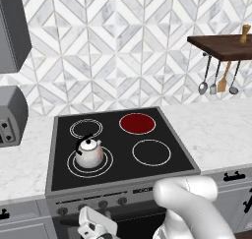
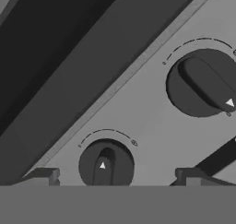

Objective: Turn off the rear right burner of the stove.

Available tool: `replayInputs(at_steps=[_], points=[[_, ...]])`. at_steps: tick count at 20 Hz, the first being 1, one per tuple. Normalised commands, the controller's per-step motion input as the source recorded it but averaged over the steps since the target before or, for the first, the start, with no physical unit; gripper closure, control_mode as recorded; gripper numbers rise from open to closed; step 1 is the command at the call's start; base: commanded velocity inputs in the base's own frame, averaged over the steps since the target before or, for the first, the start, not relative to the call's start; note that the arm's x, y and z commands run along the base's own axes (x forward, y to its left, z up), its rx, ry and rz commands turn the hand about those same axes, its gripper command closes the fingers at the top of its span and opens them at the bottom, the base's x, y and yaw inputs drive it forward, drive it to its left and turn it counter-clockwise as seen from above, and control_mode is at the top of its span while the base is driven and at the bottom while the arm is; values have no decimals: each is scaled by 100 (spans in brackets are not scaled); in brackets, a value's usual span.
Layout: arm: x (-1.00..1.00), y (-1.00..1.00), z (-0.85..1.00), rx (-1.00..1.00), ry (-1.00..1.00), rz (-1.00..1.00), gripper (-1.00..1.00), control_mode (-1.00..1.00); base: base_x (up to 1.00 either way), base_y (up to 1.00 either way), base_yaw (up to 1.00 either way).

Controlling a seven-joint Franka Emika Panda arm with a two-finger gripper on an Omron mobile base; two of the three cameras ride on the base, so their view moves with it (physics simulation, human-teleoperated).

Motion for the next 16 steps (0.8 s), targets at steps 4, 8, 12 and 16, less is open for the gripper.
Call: replayInputs(at_steps=[4, 8, 12, 16], points=[[15, -3, -8, 0, 0, 6, -100, -100, 0, 0, 0], [8, -2, -5, 0, 0, 5, -100, -100, 0, 0, 0], [0, -18, -5, 0, -4, 6, -100, -100, 0, 0, 0], [0, -20, 0, 1, -2, 5, -100, -100, 0, 0, 0]])
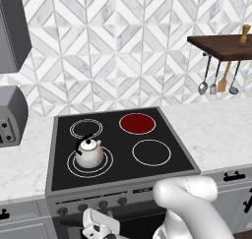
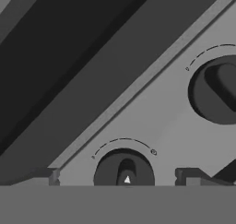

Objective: Turn off the rear right burner of the stove.

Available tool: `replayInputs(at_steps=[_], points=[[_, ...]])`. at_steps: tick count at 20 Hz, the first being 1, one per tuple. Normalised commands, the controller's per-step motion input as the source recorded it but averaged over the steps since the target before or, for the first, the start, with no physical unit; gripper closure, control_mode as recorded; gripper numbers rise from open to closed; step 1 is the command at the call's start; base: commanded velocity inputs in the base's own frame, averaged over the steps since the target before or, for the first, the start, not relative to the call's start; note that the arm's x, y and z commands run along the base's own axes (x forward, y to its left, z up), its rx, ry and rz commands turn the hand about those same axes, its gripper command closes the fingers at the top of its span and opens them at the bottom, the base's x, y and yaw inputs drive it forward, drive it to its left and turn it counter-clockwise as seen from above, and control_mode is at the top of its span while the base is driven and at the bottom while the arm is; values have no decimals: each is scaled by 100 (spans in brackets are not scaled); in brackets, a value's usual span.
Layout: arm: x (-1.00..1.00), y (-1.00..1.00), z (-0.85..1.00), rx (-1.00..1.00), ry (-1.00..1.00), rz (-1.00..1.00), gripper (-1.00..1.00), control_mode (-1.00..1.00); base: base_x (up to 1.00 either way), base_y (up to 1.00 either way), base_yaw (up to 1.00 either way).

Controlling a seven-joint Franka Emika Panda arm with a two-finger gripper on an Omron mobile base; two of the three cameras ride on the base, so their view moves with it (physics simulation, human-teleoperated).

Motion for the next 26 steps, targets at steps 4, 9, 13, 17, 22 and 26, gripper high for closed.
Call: replayInputs(at_steps=[4, 9, 13, 17, 22, 26], points=[[1, -2, 0, 1, -1, 1, -100, -100, 0, 0, 0], [2, 0, 7, 0, 0, 0, -100, -100, 0, 0, 0], [0, 0, 0, 0, 0, 0, -100, -100, 0, 0, 0], [0, 0, 0, 0, 0, 0, 100, -100, 0, 0, 0], [0, 0, 0, 0, 0, 0, 100, -100, 0, 0, 0], [0, 0, 1, 8, 0, 0, 100, -100, 0, 0, 0]])
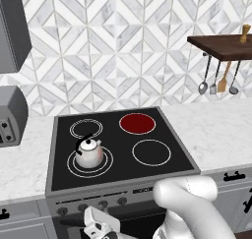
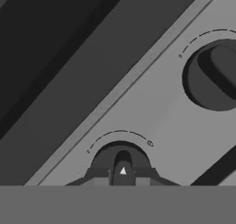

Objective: Turn off the rear right burner of the stove.

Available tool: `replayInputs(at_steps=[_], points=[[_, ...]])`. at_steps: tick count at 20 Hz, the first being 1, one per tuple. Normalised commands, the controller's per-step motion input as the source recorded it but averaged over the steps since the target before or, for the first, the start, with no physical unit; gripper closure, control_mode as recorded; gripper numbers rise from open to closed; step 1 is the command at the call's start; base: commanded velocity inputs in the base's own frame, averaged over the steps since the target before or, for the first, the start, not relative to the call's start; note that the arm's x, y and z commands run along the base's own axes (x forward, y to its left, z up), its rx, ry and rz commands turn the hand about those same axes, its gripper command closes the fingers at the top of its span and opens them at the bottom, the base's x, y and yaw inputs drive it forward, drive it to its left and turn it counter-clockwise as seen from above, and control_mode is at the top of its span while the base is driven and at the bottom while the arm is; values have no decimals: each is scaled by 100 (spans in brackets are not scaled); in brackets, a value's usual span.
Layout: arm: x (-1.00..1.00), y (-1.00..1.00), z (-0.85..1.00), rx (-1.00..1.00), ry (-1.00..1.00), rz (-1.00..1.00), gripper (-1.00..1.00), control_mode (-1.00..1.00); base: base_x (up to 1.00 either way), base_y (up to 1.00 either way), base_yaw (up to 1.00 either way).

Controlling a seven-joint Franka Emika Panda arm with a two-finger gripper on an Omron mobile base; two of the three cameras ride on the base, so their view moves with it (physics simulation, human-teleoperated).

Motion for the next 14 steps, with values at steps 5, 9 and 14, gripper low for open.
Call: replayInputs(at_steps=[5, 9, 14], points=[[1, 0, 13, 19, 2, -2, 100, -100, 0, 0, 0], [0, -16, 22, 38, 7, -9, 100, -100, 0, 0, 0], [0, -28, 25, 54, 6, -15, 100, -100, 0, 0, 0]])
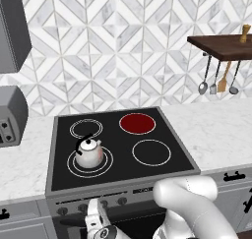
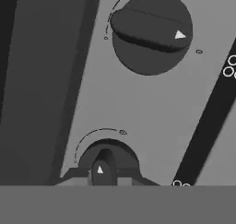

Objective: Turn off the rear right burner of the stove.

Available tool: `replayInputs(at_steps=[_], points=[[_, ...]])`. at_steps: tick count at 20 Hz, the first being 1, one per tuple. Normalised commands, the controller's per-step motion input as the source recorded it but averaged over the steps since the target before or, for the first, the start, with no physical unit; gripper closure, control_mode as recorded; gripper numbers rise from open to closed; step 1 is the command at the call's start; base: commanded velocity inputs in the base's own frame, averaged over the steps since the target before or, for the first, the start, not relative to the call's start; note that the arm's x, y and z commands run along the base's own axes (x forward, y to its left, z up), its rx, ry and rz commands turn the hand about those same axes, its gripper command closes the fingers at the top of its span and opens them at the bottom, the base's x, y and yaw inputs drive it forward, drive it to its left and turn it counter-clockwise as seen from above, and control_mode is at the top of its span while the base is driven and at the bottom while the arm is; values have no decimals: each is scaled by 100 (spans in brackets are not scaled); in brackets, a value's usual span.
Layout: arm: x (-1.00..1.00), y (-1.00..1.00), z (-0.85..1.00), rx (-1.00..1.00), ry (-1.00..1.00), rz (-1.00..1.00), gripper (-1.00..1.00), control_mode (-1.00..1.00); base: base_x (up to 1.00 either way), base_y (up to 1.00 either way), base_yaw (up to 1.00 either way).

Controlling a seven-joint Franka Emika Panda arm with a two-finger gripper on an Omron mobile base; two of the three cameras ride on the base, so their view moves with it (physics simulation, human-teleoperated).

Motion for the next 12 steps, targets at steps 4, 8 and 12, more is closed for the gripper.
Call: replayInputs(at_steps=[4, 8, 12], points=[[0, -31, 25, 60, 7, -17, 100, -100, 0, 0, 0], [0, -27, 28, 63, 9, -18, 100, -100, 0, 0, 0], [0, -25, 26, 62, 8, -17, 100, -100, 0, 0, 0]])
